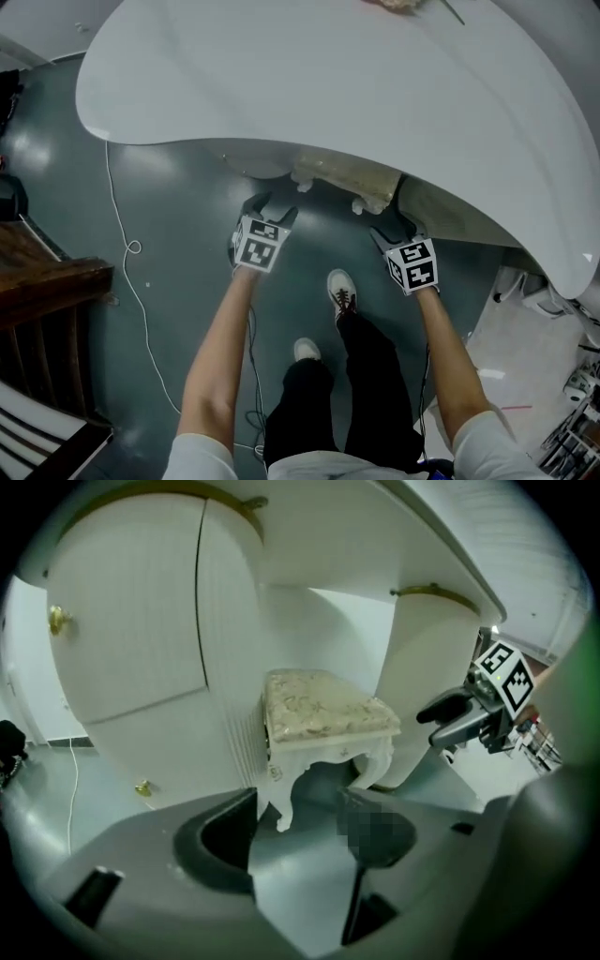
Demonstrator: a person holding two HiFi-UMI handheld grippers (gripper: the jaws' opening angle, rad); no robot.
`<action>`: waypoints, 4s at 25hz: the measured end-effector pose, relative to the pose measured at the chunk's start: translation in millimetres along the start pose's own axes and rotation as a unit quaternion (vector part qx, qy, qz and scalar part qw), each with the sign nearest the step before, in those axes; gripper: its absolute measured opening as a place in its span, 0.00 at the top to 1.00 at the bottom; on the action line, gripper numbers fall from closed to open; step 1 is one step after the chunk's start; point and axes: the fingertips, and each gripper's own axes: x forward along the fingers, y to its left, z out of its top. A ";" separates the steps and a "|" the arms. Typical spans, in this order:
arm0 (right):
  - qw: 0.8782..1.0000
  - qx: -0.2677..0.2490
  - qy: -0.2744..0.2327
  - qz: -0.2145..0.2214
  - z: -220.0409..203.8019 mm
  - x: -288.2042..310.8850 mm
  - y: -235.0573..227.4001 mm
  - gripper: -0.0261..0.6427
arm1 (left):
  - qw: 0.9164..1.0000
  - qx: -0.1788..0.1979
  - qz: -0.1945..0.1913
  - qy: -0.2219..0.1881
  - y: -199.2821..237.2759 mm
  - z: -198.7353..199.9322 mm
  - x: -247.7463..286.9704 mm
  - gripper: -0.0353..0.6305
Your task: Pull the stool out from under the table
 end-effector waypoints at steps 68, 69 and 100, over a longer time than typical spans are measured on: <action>0.994 -0.013 0.103 0.038 -248.1 -108.4 230.7 0.62 | 0.992 0.003 -0.010 0.126 -158.8 -294.0 -126.3 0.59; 0.994 -0.014 0.102 0.040 -252.8 -113.0 237.4 0.62 | 0.992 0.002 -0.008 0.126 -162.7 -301.1 -132.2 0.59; 0.989 -0.147 0.023 0.016 -70.3 -411.8 255.1 0.92 | 0.987 -0.115 0.094 -0.069 -210.4 -155.0 -465.5 0.92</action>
